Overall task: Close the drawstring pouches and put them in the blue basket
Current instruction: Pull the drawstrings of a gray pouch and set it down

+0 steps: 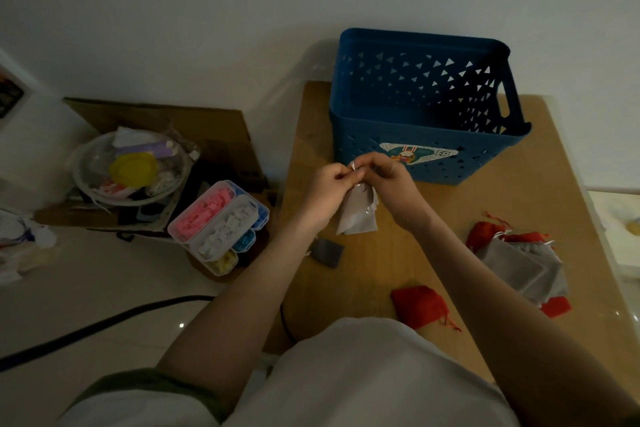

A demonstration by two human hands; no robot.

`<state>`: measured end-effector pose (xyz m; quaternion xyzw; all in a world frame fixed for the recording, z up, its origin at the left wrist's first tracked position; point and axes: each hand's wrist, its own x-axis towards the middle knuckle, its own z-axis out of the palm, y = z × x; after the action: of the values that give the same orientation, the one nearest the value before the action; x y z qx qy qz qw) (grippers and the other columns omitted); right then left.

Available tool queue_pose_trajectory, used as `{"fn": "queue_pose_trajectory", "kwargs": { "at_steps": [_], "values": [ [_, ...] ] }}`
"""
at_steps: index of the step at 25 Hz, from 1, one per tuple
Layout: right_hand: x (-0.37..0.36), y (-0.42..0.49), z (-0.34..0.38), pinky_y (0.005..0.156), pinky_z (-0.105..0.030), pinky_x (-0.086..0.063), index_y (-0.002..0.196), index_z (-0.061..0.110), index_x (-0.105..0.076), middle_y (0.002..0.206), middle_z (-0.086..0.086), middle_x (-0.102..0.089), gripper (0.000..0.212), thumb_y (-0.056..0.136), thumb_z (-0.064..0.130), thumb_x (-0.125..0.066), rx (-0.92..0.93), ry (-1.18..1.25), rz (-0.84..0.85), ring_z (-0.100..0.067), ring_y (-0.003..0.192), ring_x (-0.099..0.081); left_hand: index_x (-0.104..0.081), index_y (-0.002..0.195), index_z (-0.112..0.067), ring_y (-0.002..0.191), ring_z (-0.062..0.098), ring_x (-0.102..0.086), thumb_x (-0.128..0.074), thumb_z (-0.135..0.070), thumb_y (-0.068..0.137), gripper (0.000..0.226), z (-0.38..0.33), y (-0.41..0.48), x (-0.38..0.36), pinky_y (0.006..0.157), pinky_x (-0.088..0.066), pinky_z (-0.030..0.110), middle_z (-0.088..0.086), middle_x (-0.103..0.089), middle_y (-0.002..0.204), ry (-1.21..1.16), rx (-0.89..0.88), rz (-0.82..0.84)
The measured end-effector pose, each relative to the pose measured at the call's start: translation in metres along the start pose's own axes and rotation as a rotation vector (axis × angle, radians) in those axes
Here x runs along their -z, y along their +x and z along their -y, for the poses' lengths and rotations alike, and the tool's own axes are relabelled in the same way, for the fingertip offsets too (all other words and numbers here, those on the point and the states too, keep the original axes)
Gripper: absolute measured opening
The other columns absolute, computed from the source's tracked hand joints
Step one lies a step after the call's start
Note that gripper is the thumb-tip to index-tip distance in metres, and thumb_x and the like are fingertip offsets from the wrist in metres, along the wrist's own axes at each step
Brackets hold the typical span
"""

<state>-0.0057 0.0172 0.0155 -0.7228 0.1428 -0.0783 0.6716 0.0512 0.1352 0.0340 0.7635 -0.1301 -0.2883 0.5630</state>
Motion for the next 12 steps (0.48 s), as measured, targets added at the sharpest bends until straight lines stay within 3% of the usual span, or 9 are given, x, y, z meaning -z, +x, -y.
{"fn": "queue_pose_trajectory", "kwargs": {
  "at_steps": [4,6,9,12],
  "values": [
    [0.0030,-0.0017,-0.0069,0.069,-0.019,-0.046,0.093,0.010,-0.057,0.083,-0.002,-0.057,0.007,0.092,0.003,-0.057,-0.067,-0.013,-0.089,-0.006,0.074,-0.055,-0.065,0.095,-0.005,0.072,0.006,-0.055,-0.058,-0.021,0.093,0.018,0.0041,0.0064,0.0046,0.057,-0.041,0.011,-0.001,-0.060,0.078,0.096,0.008,0.025],
    [0.0056,-0.0017,-0.0084,0.066,-0.018,-0.044,0.099,0.011,-0.052,0.084,-0.001,-0.053,0.010,0.092,0.008,-0.059,-0.098,-0.027,-0.096,-0.005,0.072,-0.052,-0.065,0.096,-0.005,0.073,0.006,-0.054,-0.057,-0.021,0.094,0.018,0.0063,0.0078,0.0059,0.057,-0.041,0.010,-0.001,-0.060,0.080,0.076,0.013,-0.006],
    [0.0070,-0.0013,-0.0073,0.069,-0.017,-0.045,0.108,0.012,-0.056,0.092,-0.003,-0.056,0.013,0.096,0.015,-0.055,-0.090,-0.156,0.043,-0.006,0.079,-0.054,-0.065,0.088,-0.013,0.075,0.009,-0.058,-0.058,-0.021,0.093,0.012,0.0077,0.0070,0.0053,0.065,-0.048,0.015,0.000,-0.062,0.079,-0.099,0.040,-0.023],
    [0.0059,-0.0011,-0.0019,0.074,-0.024,-0.044,0.091,0.017,-0.061,0.090,-0.006,-0.058,0.013,0.098,0.019,-0.050,-0.062,-0.296,0.106,-0.013,0.083,-0.055,-0.065,0.092,-0.010,0.084,0.019,-0.063,-0.058,-0.017,0.093,0.010,0.0102,0.0060,0.0033,0.079,-0.053,0.033,0.008,-0.065,0.087,-0.426,0.128,-0.014]
  ]
}}
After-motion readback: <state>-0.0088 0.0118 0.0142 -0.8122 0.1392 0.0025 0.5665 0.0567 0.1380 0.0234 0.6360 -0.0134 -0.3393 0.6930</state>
